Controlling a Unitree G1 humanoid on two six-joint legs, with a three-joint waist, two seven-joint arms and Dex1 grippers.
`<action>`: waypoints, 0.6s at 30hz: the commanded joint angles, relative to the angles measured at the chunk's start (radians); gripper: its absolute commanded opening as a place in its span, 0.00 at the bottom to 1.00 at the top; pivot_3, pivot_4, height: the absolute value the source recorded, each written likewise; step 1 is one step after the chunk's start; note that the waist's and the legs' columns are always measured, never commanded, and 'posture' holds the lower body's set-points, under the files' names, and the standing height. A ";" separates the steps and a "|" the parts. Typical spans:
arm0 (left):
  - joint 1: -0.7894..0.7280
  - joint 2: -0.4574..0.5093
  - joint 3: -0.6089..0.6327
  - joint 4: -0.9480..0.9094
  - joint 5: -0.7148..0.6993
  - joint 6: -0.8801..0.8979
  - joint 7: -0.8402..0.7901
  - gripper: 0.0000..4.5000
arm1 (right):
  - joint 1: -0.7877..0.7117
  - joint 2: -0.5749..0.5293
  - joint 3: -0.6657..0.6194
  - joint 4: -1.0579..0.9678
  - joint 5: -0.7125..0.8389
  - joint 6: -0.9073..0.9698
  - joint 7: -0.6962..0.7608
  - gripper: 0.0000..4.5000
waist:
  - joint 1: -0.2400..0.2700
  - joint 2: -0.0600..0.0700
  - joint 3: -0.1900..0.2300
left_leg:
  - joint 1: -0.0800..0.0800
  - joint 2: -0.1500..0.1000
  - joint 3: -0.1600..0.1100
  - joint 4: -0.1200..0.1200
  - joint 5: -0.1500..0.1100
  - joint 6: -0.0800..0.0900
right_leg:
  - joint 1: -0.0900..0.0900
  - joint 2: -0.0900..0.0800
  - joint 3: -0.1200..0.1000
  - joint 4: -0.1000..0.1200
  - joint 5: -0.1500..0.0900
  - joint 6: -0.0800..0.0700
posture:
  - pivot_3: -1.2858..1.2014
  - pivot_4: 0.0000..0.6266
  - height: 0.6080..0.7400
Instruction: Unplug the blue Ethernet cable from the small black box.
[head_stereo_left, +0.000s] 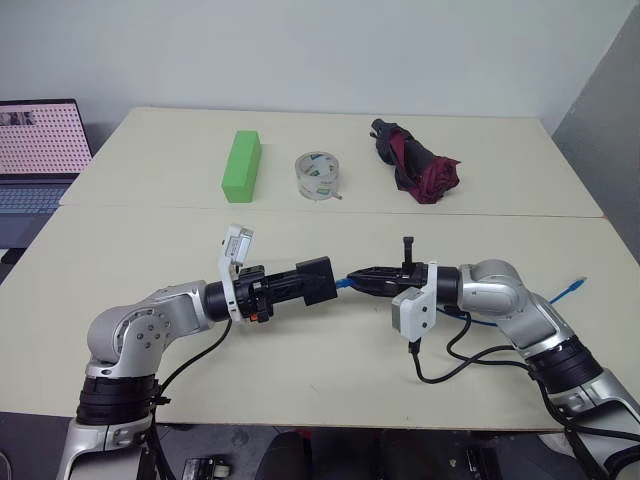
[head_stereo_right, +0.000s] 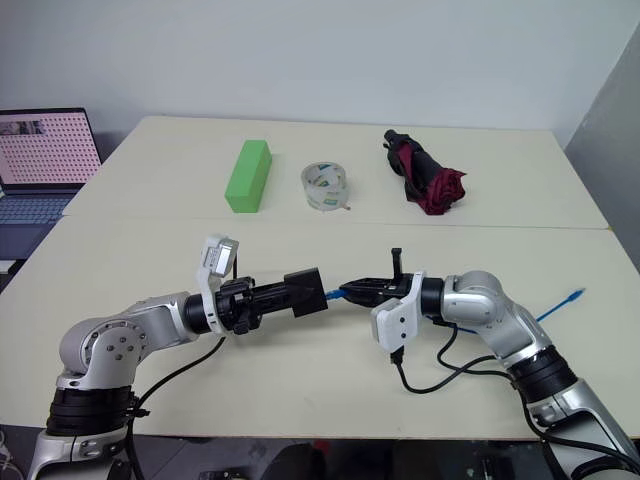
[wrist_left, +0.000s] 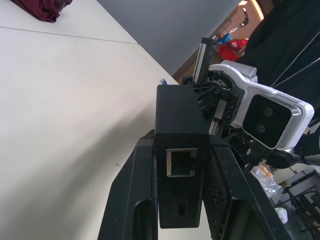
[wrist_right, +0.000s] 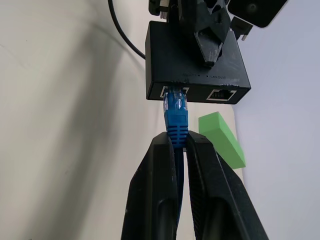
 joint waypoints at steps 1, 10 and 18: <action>-0.012 0.021 -0.015 -0.020 0.018 -0.031 -0.033 0.17 | -0.005 -0.029 -0.010 -0.068 0.060 0.026 0.053 0.30 | 0.000 0.000 0.000 | 0.000 0.000 0.000 0.000 0.000 0.000 | 0.000 0.000 0.000 0.000 0.000 0.000 | 0.52 0.24 1.00; -0.029 0.067 -0.113 -0.038 0.163 -0.229 -0.190 0.17 | 0.052 -0.151 -0.107 -0.463 0.667 0.896 0.214 0.48 | 0.002 0.000 0.000 | 0.000 0.000 -0.001 0.000 0.000 0.000 | 0.001 0.000 0.000 -0.001 0.000 0.000 | 0.52 0.24 1.00; -0.066 0.107 -0.150 -0.066 0.201 -0.309 -0.304 0.17 | 0.029 -0.091 -0.173 -0.491 0.938 1.324 0.132 0.48 | 0.002 0.000 0.000 | -0.001 0.000 -0.001 0.000 0.000 0.000 | 0.001 0.000 0.000 -0.002 0.000 0.000 | 0.52 0.24 1.00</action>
